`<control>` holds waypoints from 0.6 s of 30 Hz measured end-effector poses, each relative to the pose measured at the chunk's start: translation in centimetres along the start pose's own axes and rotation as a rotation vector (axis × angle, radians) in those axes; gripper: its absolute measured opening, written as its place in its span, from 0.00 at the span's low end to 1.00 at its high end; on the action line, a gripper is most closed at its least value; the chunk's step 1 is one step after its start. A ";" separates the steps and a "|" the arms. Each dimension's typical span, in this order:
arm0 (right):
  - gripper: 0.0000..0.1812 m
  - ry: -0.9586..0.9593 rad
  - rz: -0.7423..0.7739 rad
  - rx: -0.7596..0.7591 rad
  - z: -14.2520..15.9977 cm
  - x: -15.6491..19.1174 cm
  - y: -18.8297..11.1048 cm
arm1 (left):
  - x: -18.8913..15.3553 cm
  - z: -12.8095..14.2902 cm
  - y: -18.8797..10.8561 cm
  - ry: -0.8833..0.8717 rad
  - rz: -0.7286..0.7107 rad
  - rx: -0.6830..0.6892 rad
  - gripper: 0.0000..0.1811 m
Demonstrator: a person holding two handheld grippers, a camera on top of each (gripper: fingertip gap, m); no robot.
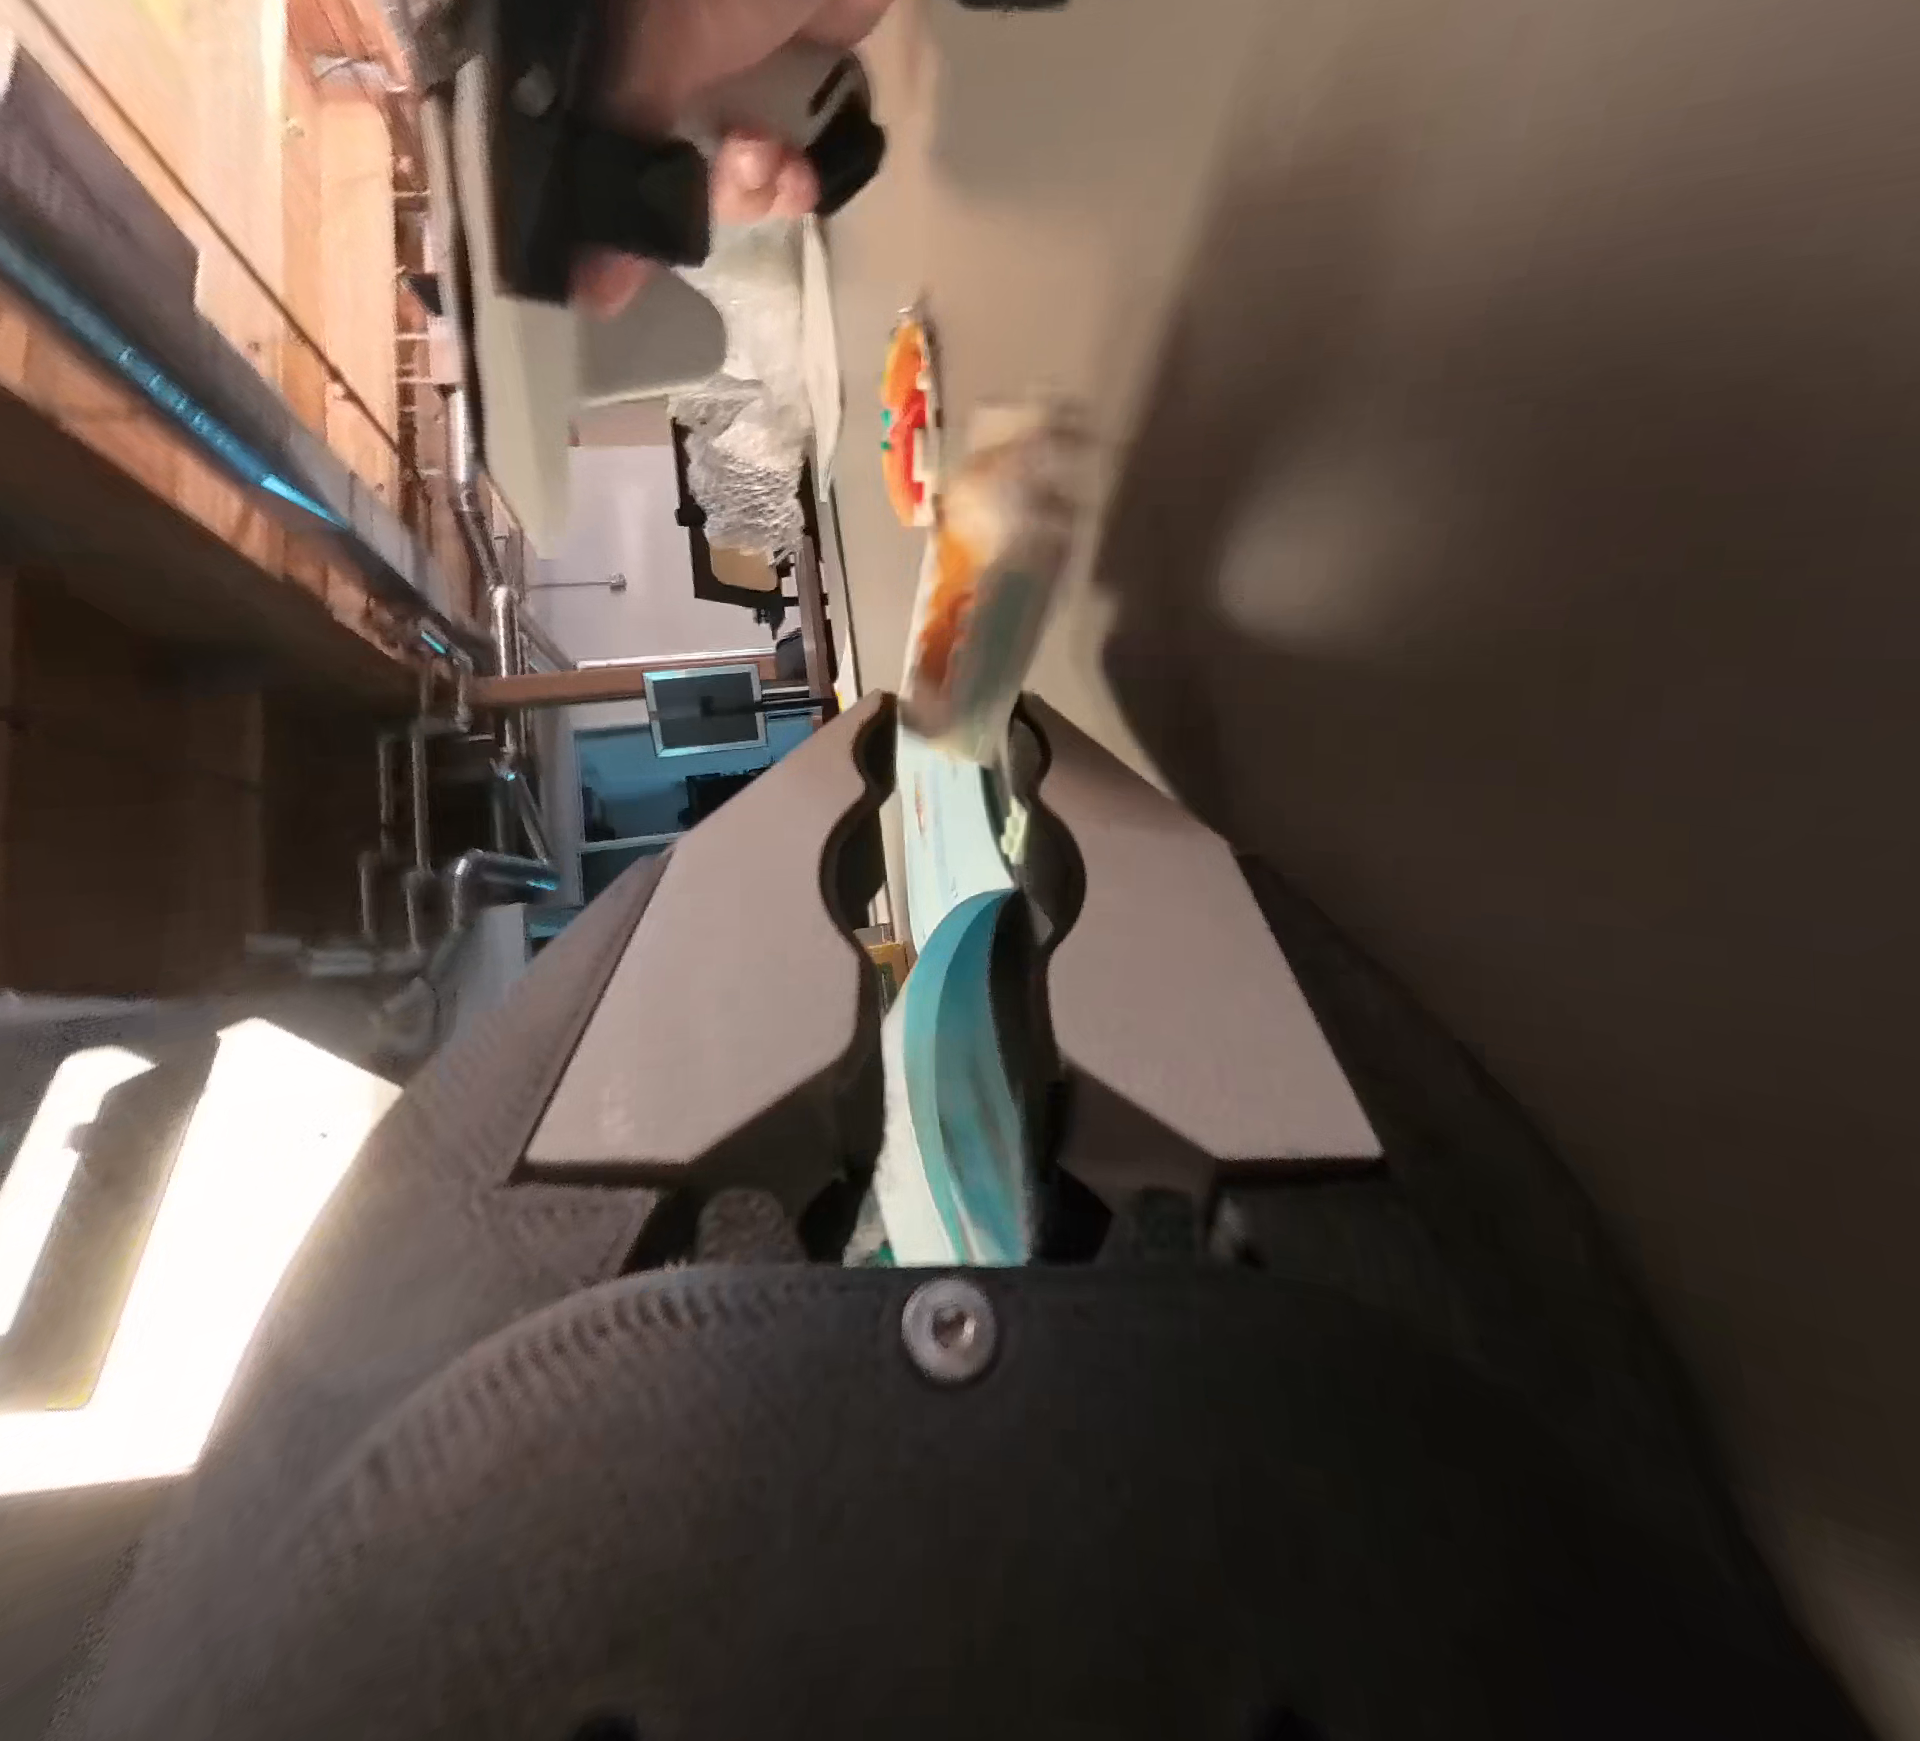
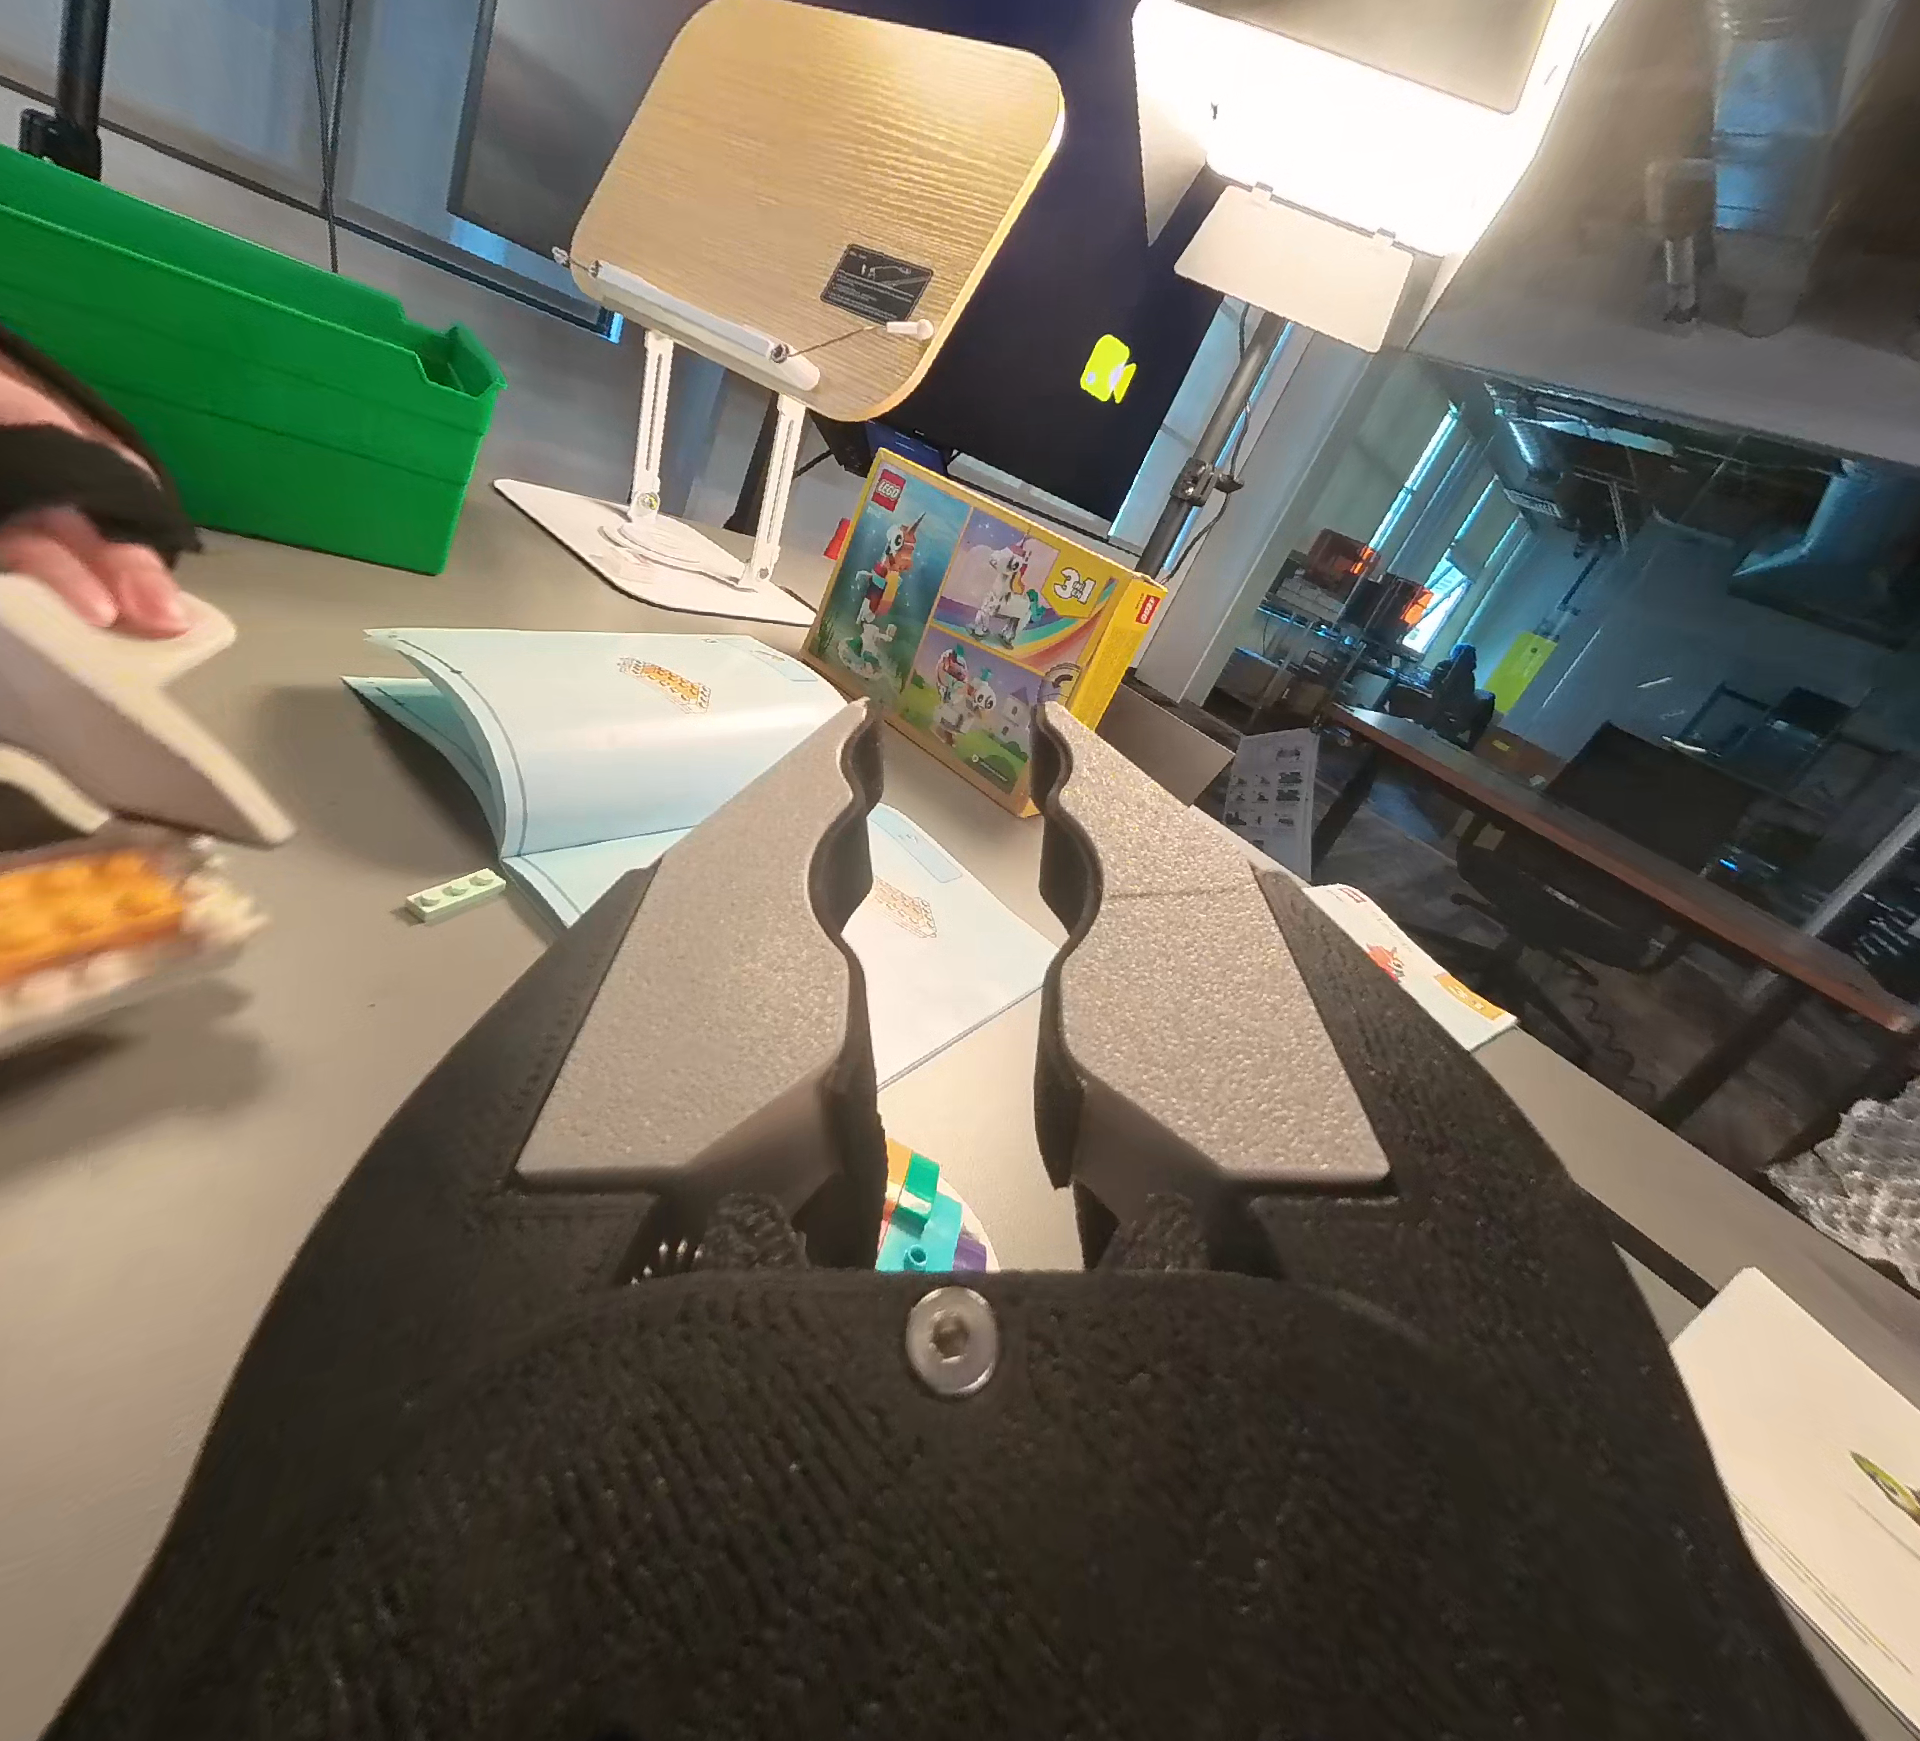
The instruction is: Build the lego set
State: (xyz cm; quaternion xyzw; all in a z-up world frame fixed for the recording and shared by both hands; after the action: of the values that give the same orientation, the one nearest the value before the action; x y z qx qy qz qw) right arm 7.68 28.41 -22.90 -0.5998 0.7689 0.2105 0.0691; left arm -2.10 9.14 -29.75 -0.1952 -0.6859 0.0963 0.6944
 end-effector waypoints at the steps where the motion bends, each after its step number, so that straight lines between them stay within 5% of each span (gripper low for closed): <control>1: 0.15 0.001 0.000 0.000 0.0 0.0 0.0 | 0.0 -0.1 0.0 0.016 -0.003 0.008 0.13; 12: 0.15 -0.001 0.019 0.012 0.2 -0.2 0.1 | 0.3 1.4 -0.7 0.176 -0.031 0.191 0.26; 18: 0.15 -0.039 0.040 0.031 0.3 -0.1 0.2 | -0.2 1.6 -1.8 0.279 0.018 0.274 0.25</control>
State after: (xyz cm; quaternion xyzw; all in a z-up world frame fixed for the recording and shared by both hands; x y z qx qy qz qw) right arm 7.50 28.68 -23.11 -0.5788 0.7825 0.2118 0.0890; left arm -3.98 7.64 -29.28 -0.1165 -0.5615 0.1670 0.8020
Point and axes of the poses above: each gripper's, where its closed fingertips meet, y out along the fingers, z out of its underside, x = y × z across the jaws, the point moved 8 cm from there along -y, back along the fingers, and after that the axes turned 10 degrees about z, right-handed, at the moved point
